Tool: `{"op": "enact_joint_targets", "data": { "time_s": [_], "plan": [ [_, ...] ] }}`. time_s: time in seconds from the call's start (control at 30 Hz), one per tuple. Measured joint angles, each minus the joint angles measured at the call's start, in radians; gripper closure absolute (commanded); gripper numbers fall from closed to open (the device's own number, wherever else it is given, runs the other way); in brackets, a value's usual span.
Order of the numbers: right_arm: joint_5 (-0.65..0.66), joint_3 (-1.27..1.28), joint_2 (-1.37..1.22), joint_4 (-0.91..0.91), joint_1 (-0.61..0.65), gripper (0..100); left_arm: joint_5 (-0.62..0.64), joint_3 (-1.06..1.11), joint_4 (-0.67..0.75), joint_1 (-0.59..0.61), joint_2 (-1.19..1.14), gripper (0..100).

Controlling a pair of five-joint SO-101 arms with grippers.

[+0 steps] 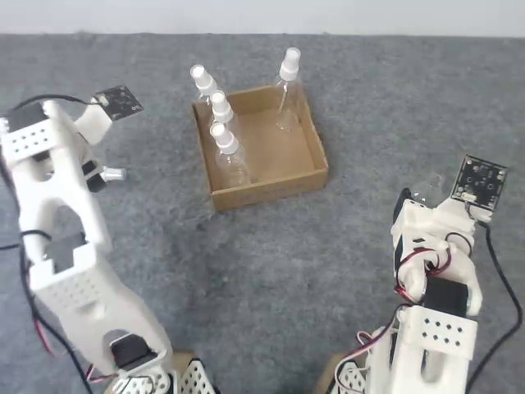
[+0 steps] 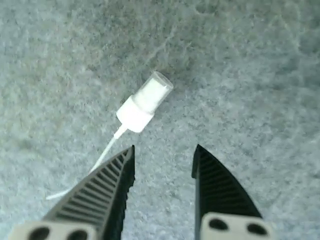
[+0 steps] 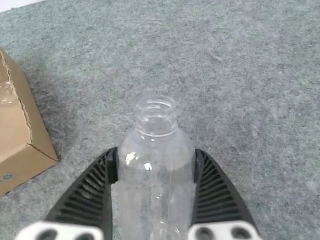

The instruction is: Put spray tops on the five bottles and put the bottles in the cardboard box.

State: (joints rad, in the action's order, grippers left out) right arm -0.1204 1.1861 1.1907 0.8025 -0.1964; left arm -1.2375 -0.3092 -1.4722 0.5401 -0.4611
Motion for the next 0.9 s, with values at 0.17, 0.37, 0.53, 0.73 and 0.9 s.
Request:
{"op": "enact_joint_targets", "data": {
  "time_s": [0.17, 0.37, 0.53, 0.73, 0.9],
  "plan": [
    [0.0, 0.0, 0.0, 0.0, 0.0, 97.5, -0.011, -0.14, 0.0, 0.0, -0.153, 83],
    [0.0, 0.0, 0.0, 0.0, 0.0, 97.5, -0.011, -0.341, 0.0, -0.021, -0.358, 83],
    [0.0, 0.0, 0.0, 0.0, 0.0, 97.5, -0.011, -0.485, 0.0, -0.052, -0.503, 85],
    [0.0, 0.0, 0.0, 0.0, 0.0, 97.5, -0.012, -0.566, -0.043, -0.063, -0.575, 91],
    [0.0, 0.0, 0.0, 0.0, 0.0, 97.5, -0.011, -0.631, -0.135, -0.063, -0.589, 96]
  ]
}}
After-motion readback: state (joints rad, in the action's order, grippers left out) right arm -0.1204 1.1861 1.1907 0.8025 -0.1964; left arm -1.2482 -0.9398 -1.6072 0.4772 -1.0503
